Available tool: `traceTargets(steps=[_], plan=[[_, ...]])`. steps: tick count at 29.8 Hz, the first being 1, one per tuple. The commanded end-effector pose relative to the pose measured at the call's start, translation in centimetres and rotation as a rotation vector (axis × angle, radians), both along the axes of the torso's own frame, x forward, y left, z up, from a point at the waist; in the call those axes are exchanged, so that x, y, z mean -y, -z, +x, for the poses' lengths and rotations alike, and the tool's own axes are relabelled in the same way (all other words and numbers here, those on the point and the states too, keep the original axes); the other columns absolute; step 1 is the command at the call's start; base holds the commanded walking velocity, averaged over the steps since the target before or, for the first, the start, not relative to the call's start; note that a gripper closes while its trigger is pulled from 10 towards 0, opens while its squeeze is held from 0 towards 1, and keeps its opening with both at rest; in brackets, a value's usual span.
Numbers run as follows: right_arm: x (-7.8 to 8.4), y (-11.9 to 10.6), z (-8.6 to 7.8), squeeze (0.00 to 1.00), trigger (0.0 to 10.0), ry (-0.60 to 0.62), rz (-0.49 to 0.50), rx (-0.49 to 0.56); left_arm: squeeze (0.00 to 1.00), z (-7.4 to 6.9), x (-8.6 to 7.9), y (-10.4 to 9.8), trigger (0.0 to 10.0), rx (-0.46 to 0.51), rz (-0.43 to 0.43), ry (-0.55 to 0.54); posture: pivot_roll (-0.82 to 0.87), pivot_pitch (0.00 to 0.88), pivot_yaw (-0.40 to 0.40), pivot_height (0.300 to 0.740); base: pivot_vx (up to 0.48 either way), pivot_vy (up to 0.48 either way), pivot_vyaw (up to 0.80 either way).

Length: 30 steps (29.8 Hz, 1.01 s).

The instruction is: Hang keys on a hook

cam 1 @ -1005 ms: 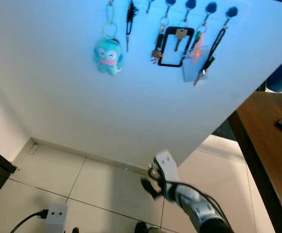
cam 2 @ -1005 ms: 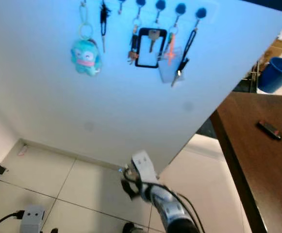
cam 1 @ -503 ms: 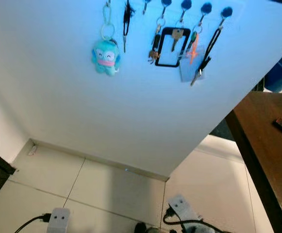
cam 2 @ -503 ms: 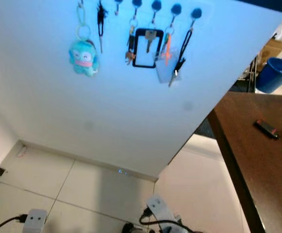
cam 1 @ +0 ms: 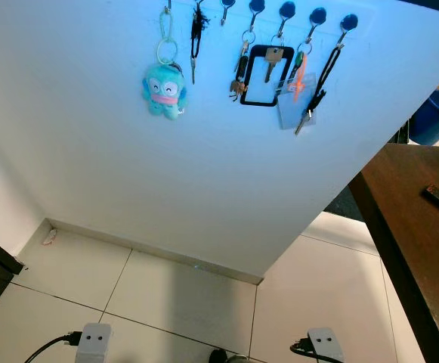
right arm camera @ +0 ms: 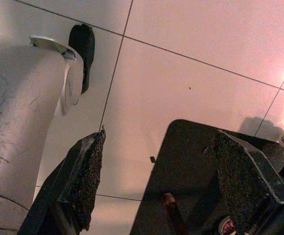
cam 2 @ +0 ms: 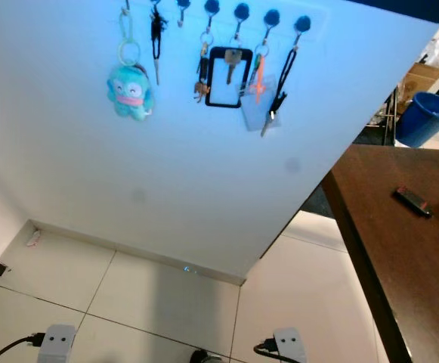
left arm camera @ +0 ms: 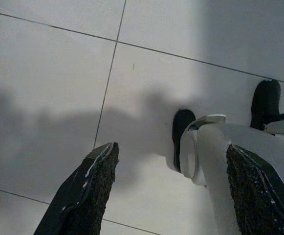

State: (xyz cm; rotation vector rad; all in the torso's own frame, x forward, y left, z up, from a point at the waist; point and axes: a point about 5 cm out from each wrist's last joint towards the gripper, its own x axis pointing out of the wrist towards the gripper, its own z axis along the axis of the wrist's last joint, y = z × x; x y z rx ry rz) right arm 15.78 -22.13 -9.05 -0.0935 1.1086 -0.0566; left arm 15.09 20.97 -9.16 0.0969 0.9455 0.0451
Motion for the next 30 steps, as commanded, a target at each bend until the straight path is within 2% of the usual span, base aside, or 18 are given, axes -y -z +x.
traceTargets(steps=[1, 9, 15, 30], plan=[[0.5, 0.4, -1.3, 0.00, 10.0, 0.024, -0.012, -0.036, 0.00, -1.5, 0.5, 0.7, 10.0, -0.062, -0.009, 0.015, 0.15, 0.085, -0.038, 0.740, 0.000, 0.000, 0.00], [0.3, 0.5, -1.3, 0.00, 10.0, 0.038, -0.010, -0.031, 0.00, -1.9, 0.3, 0.8, 10.0, -0.075, -0.004, 0.006, 0.15, 0.092, -0.033, 0.740, -0.230, 0.000, 0.00], [-0.4, 0.4, -0.7, 0.00, 10.0, 0.009, 0.001, -0.018, 0.00, -1.8, 0.1, 0.8, 10.0, -0.073, 0.005, 0.009, 0.15, 0.091, -0.030, 0.740, -0.304, 0.000, 0.00], [-0.7, 0.5, -0.9, 0.00, 10.0, 0.015, 0.014, -0.021, 0.00, -1.8, 0.2, 0.8, 10.0, -0.076, 0.005, 0.010, 0.15, 0.087, -0.031, 0.740, -0.325, 0.000, 0.00]])
